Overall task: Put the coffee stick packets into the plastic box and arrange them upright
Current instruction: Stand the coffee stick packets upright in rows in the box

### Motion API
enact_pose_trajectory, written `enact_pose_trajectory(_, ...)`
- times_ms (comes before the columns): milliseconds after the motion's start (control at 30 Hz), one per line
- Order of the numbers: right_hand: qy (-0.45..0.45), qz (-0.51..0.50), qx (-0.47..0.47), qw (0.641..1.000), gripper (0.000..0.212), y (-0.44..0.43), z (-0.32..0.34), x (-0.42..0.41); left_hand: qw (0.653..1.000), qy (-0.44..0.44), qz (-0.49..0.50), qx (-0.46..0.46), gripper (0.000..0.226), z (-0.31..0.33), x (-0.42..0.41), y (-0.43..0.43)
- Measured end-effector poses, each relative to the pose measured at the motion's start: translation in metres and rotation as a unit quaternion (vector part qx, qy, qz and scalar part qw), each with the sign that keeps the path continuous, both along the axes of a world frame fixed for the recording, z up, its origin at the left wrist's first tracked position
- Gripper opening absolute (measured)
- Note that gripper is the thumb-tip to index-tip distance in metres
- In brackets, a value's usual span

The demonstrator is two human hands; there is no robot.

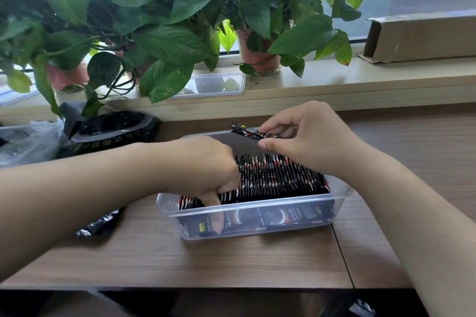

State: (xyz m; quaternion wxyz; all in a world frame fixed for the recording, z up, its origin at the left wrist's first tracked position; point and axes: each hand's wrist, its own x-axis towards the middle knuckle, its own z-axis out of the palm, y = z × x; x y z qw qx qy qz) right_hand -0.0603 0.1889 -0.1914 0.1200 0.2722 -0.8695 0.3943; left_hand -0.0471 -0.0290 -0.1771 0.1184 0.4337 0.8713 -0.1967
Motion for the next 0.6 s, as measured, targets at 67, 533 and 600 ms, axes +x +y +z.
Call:
enact_pose_trajectory(67, 0.001, 0.000, 0.001, 1.000, 0.021, 0.000, -0.001, 0.000, 0.996, 0.045, -0.023, -0.077, 0.035, 0.003, 0.001, 0.007)
enact_pose_trajectory(533, 0.006, -0.006, 0.011, 1.000, 0.024, 0.000, -0.001, -0.002, 0.951, -0.114, -0.073, 0.278, 0.010, -0.002, 0.007, 0.014)
enact_pose_trajectory(600, 0.004, -0.005, 0.007, 1.000, 0.024, 0.000, -0.001, -0.001, 0.949, -0.135, -0.084, 0.274, 0.009, -0.005, 0.008, 0.018)
